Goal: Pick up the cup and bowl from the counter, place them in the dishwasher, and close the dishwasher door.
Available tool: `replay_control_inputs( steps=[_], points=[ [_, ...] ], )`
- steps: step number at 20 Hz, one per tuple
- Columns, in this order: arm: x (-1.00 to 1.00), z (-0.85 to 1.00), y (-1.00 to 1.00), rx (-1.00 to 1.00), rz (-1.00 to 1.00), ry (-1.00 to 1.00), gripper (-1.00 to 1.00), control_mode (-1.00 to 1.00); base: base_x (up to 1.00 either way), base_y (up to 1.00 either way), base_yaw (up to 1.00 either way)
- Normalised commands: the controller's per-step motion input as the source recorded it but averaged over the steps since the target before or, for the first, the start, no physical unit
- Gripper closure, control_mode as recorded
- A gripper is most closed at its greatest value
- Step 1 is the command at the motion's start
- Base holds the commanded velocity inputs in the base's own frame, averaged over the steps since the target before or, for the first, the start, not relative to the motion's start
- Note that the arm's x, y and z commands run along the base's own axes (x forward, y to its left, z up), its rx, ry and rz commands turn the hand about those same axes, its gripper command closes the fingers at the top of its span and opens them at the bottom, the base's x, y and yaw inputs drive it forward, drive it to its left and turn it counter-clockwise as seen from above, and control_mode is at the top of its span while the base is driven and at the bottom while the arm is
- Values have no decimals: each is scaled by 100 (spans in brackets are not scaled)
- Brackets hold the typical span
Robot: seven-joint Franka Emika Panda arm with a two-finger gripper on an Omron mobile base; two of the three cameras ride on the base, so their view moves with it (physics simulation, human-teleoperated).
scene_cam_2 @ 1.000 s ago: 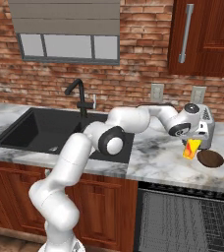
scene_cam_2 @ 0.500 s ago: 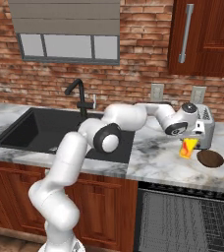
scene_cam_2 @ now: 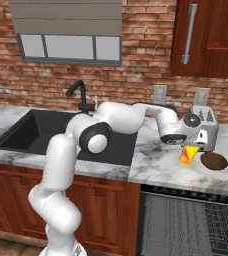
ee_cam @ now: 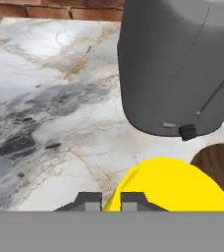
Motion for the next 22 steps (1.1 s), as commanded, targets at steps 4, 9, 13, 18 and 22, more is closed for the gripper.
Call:
replay_control_inputs(
  steps=[4,9,13,18,22],
  points=[
    [-74,6,6,0,-6,-19,100,-100,0,0,0],
    [-55,17,5,2,-14,-19,100,-100,0,0,0],
    [-43,30,6,7,-18,-17,100,-100,0,0,0],
    [-31,38,0,13,-15,-12,100,-100,0,0,0],
    [-30,31,0,22,-12,-6,100,-100,0,0,0]
  ],
)
